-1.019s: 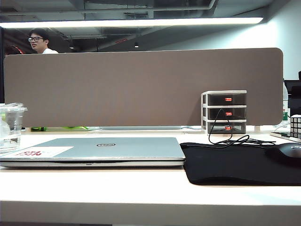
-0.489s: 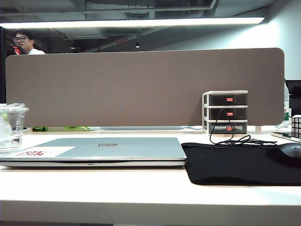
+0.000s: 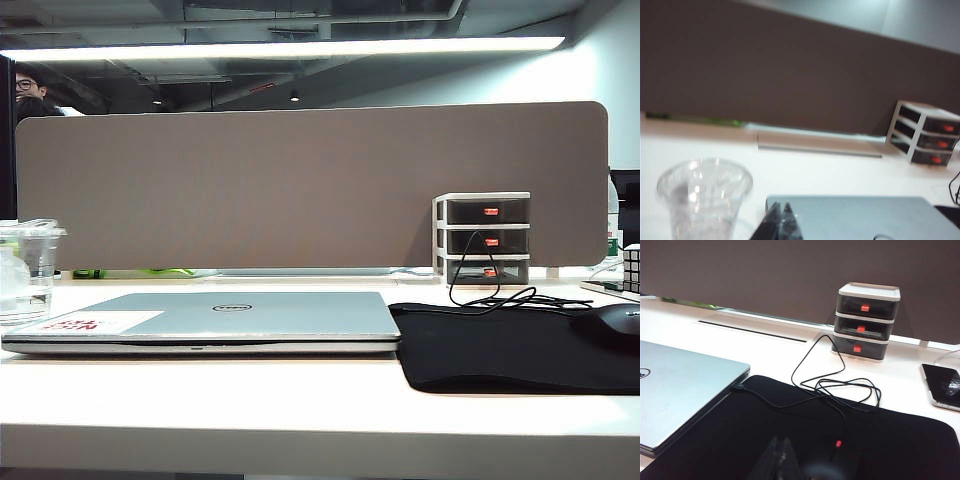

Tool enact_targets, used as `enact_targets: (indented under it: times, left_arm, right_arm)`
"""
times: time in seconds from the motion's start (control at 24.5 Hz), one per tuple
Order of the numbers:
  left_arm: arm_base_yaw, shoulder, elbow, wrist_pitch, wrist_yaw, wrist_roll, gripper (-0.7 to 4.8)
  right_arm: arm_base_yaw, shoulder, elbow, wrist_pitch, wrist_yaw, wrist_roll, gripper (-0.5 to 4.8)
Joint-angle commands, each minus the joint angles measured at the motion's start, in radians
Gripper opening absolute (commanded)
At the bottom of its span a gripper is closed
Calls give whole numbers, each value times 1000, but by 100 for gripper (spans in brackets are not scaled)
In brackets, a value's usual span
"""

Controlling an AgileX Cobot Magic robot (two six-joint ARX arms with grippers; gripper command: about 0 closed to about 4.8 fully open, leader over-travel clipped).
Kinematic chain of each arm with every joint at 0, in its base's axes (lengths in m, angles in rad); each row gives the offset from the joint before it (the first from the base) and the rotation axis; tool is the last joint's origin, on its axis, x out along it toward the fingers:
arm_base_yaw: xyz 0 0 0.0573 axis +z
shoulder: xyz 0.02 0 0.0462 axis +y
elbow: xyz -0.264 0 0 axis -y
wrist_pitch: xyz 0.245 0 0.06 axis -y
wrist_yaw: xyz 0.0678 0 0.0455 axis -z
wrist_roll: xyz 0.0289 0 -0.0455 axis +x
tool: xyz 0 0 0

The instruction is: Pick up the coffee cup and place it on the left side of the laptop.

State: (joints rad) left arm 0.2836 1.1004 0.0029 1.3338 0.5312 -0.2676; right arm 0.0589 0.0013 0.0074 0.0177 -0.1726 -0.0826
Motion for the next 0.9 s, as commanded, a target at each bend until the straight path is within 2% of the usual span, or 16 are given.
enact_targets:
  times: [0.04,0.16,0.24,0.53,0.69,0.9]
  left_arm:
    - [0,-79,3,-65,-11,-6,-5]
    - [0,-163,4,-190,-23,-6,-5]
    - [0,-270,4,-332,-23,-6,-5]
    - [-5,-490,4,-531,-23,-6,-5]
    - [-90,-681,5,-756,-95,12,-5]
    - [-97,-871,5,-922,-110,67,-5]
  right_arm:
    - [-1,-2,-5,17,16,-5,-1]
    - [0,-2,-5,17,22,-5,-1]
    - [0,-2,-5,17,26,-5,-1]
    - [0,-2,-5,17,25,-5,-1]
    - [0,-2,-5,18,25,-4,-1]
    - [0,-2,-5,17,24,-4,-1]
